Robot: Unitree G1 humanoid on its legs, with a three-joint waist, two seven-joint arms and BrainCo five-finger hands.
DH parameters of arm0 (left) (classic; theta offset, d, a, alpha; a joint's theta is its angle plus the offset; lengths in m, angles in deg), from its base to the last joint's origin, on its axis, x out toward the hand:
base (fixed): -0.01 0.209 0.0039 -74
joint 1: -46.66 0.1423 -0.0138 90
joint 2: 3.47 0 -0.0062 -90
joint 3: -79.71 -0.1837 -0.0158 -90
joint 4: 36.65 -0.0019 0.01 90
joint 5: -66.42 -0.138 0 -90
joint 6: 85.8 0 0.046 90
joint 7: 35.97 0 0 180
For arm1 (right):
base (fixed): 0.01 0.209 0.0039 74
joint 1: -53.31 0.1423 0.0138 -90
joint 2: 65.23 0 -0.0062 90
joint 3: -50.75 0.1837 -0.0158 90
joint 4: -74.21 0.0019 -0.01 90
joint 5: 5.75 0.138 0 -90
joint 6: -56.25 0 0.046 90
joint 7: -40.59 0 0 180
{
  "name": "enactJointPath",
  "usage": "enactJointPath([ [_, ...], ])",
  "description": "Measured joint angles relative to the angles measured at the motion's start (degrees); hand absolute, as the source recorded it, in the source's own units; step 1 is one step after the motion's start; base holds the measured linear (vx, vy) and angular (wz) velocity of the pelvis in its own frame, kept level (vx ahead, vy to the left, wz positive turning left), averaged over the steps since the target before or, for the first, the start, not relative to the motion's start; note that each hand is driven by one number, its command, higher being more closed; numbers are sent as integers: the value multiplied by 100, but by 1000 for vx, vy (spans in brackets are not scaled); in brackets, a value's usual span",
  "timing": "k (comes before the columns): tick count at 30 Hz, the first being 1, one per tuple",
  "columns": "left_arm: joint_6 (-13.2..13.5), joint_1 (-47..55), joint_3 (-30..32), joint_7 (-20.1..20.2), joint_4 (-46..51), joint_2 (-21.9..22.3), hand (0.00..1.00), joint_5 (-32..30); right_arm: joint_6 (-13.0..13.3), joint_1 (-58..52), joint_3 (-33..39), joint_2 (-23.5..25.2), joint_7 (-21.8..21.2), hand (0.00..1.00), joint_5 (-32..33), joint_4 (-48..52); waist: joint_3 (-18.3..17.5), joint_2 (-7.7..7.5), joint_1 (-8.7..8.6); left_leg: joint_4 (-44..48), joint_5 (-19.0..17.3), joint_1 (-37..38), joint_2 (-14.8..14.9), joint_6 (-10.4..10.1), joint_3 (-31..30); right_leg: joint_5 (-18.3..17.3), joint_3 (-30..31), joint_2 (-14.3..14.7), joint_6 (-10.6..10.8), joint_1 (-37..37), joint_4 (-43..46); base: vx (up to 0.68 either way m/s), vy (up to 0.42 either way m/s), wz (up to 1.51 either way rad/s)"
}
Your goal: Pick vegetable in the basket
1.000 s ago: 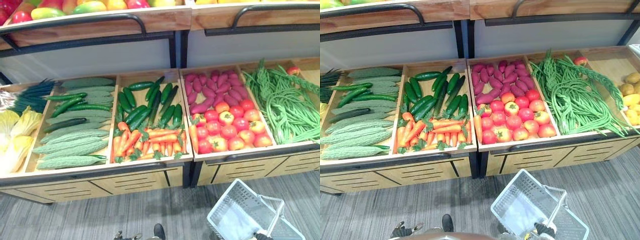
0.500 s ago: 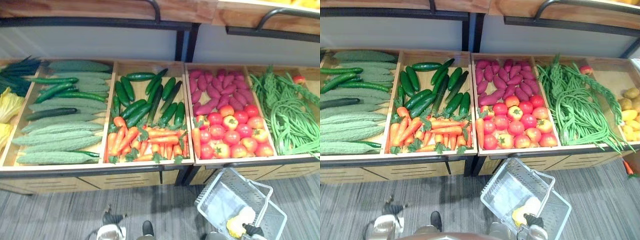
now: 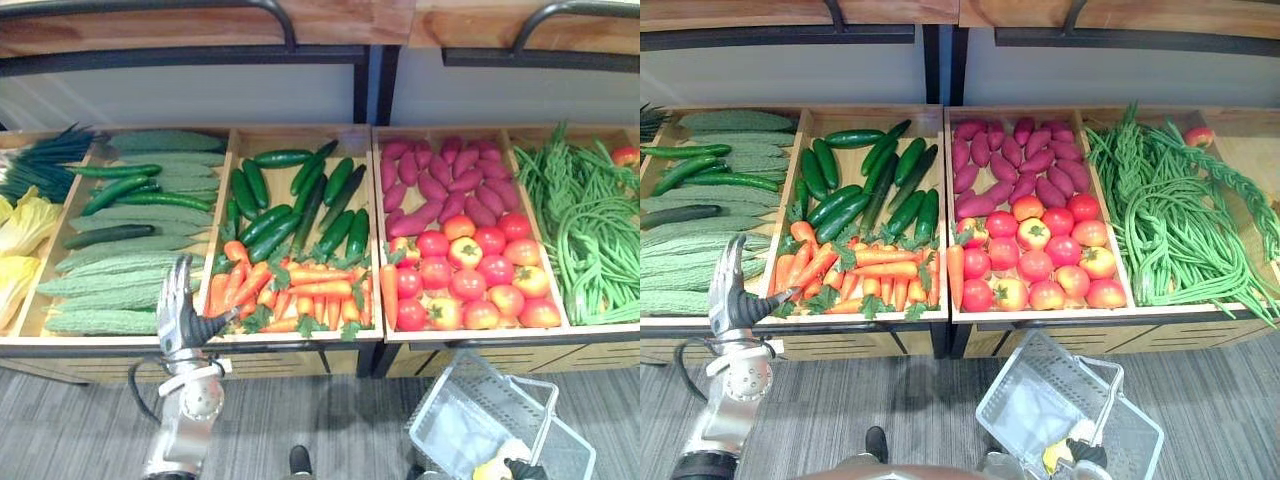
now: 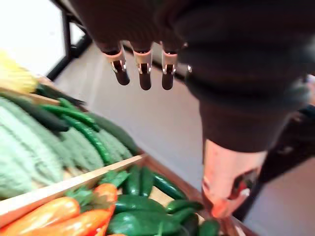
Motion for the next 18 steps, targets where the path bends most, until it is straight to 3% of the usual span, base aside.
enactJointPath([
  [3, 142, -22, -439, 187, 294, -570, 0, -306, 0, -124, 296, -1, -17, 100, -3, -9, -40, 67, -20, -6, -1, 10, -7, 1, 33, 74, 15, 9, -5, 42, -102, -34, 11, -5],
  [9, 515, -261, -1017, 699, 428, -1221, 0, -565, -55, -366, 797, -112, -109, 100, -5, -7, -175, 250, -57, -9, -29, 42, 7, 7, 177, 156, 89, 29, 5, 63, -236, -36, 7, -9],
  [18, 549, -947, -1742, 1045, -688, -1380, 0, -720, -62, -451, 842, -197, -128, 100, -69, 86, -199, 268, -81, -8, -103, 121, 57, -30, 524, 254, 417, 73, -9, -58, -287, 5, -1, -20],
])
